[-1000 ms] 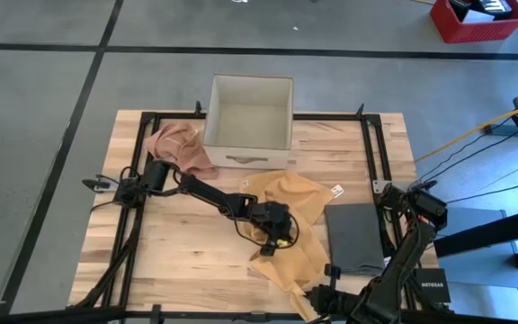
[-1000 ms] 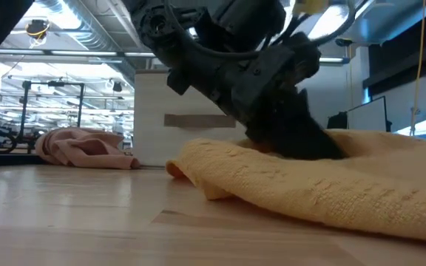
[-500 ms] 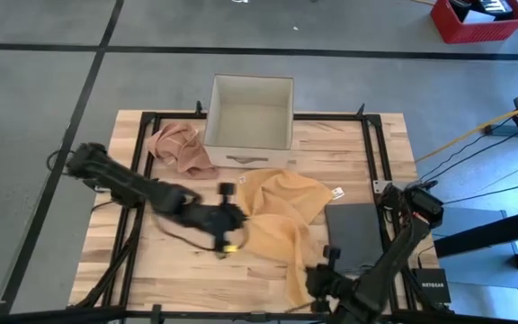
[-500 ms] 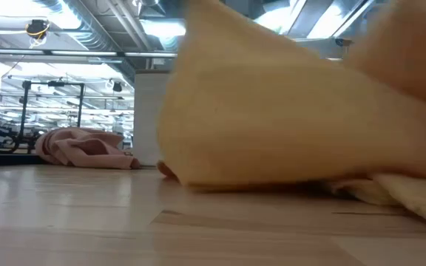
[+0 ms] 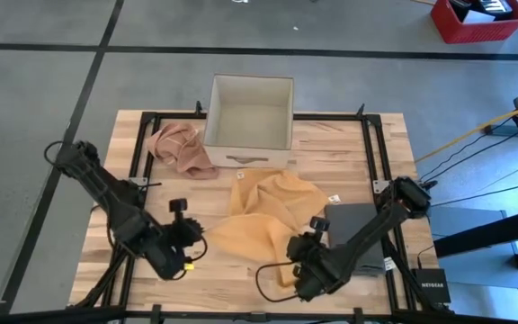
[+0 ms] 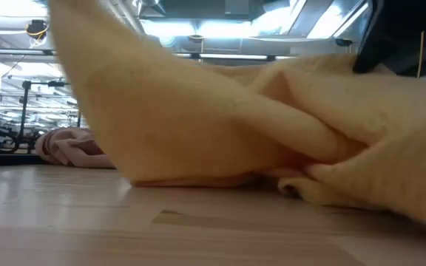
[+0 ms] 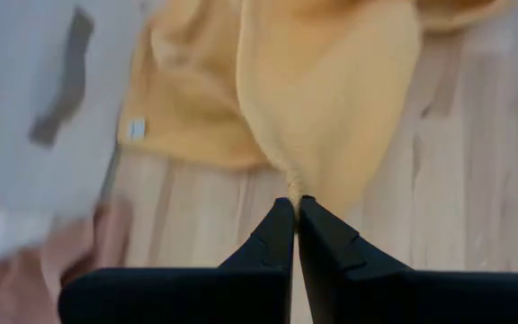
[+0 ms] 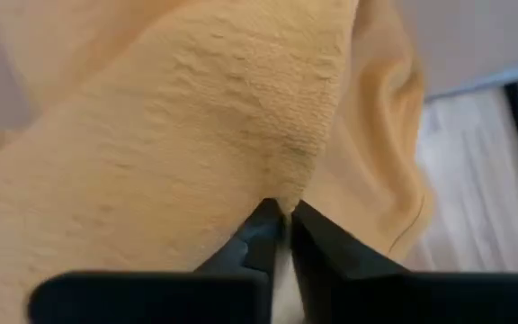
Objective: Fold towel
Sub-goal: Fold the yellow towel
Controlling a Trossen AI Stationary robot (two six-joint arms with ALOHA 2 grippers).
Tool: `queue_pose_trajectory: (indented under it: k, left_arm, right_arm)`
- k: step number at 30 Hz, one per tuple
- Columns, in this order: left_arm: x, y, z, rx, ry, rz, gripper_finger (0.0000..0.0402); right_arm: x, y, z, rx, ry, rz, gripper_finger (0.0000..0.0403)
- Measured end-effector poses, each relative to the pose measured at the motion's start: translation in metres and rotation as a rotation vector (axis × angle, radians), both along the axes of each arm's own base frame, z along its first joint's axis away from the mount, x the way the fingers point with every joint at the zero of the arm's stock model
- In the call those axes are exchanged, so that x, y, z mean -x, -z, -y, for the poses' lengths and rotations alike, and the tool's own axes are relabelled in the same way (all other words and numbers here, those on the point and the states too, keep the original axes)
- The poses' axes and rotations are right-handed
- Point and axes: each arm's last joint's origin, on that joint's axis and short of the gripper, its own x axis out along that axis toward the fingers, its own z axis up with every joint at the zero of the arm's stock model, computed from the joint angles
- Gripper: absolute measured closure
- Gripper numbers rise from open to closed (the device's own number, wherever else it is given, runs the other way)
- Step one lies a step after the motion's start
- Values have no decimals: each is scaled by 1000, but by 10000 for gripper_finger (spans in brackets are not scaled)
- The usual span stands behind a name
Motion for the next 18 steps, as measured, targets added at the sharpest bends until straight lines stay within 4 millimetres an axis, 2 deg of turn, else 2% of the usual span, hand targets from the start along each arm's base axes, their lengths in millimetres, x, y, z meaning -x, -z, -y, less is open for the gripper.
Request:
queue_pose_trajectory:
  k: [5,9,11,14,18]
  left_arm:
    - [13,34,8,-3,-72,-52,401]
    - [25,59,7,7,-142,-102,402]
    - [30,69,5,2,-169,-111,402]
    - [35,80,5,8,-198,-108,401]
    - [36,88,6,23,-198,-98,401]
  right_arm:
    - [4,1,1,-110,5,-137,290]
    - [23,-1,-18,-216,-16,-231,232]
    - [32,0,-31,-204,-66,-196,212]
    - [39,13,-45,-186,-127,-83,195]
    - [41,37,-44,-177,-123,-5,192]
